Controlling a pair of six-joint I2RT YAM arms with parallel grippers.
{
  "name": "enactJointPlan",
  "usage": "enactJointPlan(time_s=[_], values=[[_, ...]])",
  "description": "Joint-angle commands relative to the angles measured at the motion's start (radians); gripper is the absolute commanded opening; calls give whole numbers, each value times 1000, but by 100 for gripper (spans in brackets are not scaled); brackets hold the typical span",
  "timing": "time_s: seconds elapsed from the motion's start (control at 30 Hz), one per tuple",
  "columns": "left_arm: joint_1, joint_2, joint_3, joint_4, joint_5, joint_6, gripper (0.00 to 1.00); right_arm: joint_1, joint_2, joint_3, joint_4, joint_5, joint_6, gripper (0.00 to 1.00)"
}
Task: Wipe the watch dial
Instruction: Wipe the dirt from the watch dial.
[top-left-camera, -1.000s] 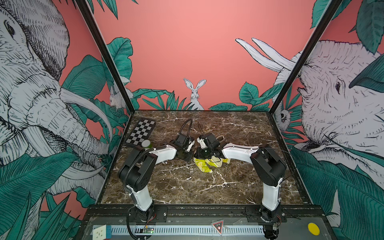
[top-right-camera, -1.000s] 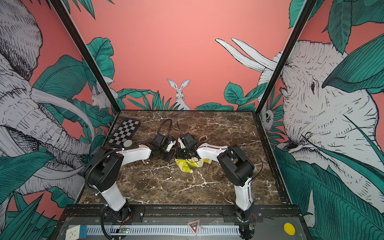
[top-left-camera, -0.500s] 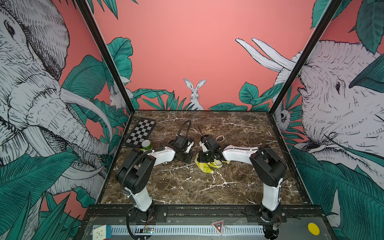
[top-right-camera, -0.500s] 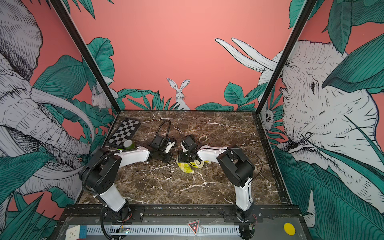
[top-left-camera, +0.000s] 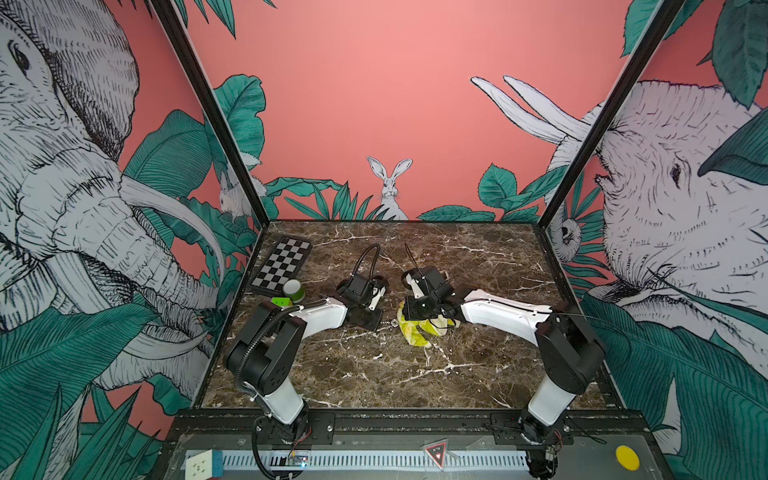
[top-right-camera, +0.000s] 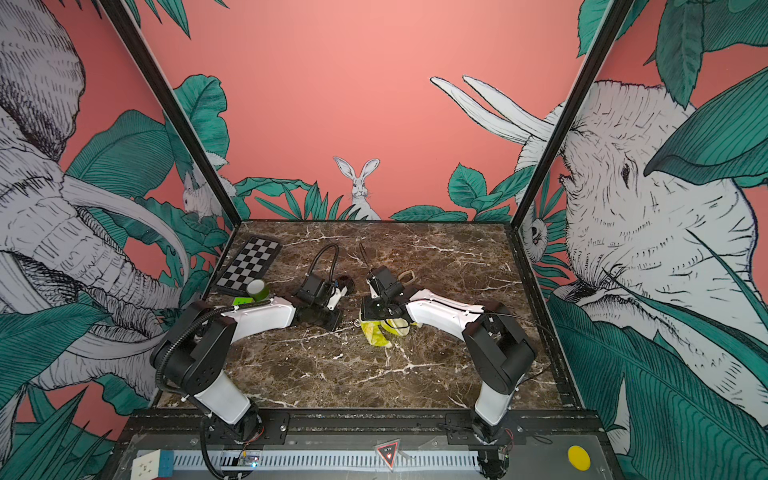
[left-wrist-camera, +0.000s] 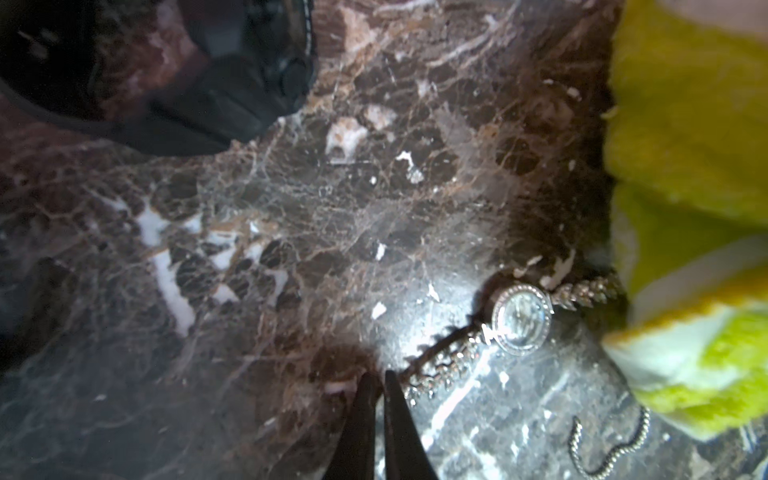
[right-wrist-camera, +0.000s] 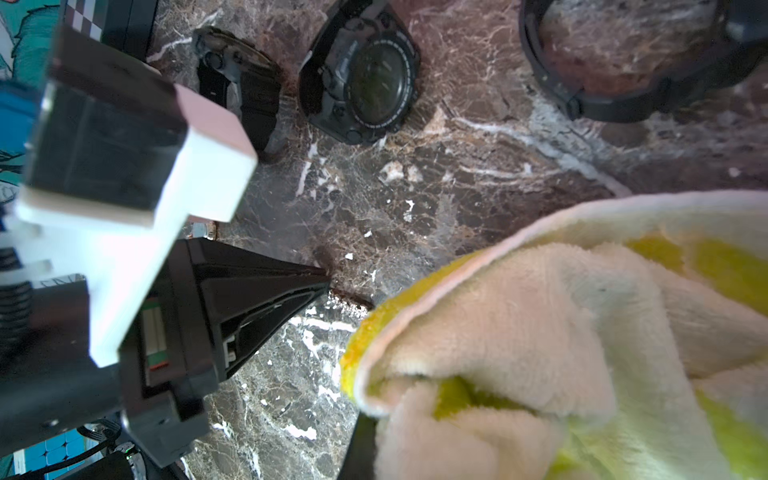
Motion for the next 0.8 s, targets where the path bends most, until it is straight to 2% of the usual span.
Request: enactJointPlan(time_s=[0.0, 0.37, 0.77], values=[[-15, -61, -5, -38, -8, -6, 11, 18, 23, 14, 24, -18, 1, 0], [-33, -96, -24, -20, -11, -20, 12, 41, 137, 8, 197, -121, 57, 0], [-70, -40, -5, 11, -16, -30, 14, 41, 188, -18, 154, -59, 77, 0]])
